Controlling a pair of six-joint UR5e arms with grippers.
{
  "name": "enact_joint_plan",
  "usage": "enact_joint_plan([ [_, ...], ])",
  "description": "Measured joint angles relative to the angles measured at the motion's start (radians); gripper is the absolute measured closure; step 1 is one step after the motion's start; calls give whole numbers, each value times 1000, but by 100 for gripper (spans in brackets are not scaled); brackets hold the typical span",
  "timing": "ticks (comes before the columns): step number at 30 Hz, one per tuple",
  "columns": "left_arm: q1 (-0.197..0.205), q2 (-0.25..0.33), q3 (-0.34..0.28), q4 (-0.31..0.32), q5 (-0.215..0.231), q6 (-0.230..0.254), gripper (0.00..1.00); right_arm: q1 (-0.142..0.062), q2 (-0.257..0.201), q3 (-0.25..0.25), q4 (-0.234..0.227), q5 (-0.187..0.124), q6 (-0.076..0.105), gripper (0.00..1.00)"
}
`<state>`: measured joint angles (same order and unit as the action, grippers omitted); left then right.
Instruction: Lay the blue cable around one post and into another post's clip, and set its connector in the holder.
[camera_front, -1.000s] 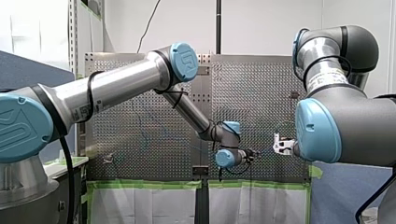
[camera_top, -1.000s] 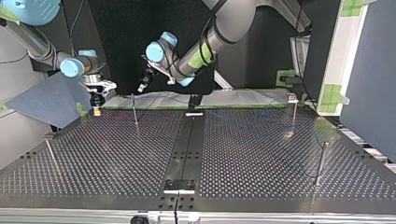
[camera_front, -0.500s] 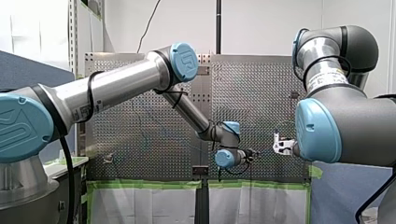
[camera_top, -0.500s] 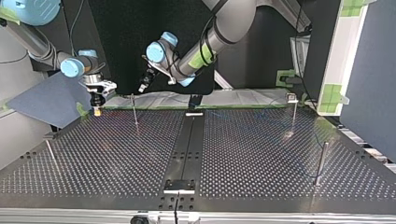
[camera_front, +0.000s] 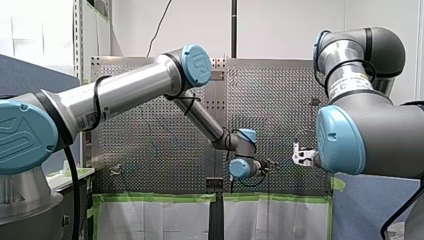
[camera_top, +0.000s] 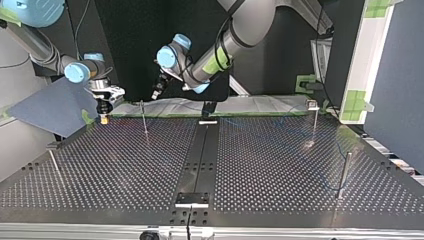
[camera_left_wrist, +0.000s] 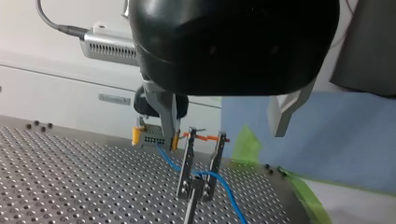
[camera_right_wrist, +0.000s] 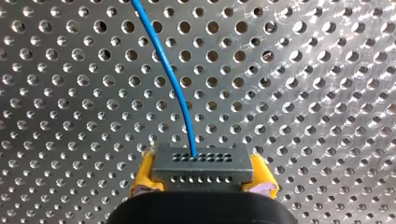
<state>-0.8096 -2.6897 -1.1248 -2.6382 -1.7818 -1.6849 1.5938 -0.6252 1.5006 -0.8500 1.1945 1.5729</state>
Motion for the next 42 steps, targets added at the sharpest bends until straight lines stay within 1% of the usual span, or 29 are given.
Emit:
enact_joint_plan([
  [3,3,22,-20,-15,-3,18,4,-3,0,0,3,0,-1,100],
  [7,10,55,-54,2,-8,17,4,-4,0,0,5,0,-2,100],
  [12,18,99,-97,42,-37,-17,4,0,0,0,9,0,-3,100],
  [13,19,107,-105,49,-44,-24,2,0,0,0,11,0,-3,100],
  [15,23,125,-122,67,-56,-42,2,1,0,0,16,0,-3,100],
  [22,42,180,-178,121,-84,-97,2,3,0,1,28,1,-4,100],
  [27,54,220,-217,162,-92,-135,2,4,1,1,29,-4,-3,100],
  [31,56,251,-249,183,-93,-147,2,4,1,0,28,-9,-2,100],
  [42,48,344,-342,186,-94,-153,2,7,0,0,28,-10,-3,100],
])
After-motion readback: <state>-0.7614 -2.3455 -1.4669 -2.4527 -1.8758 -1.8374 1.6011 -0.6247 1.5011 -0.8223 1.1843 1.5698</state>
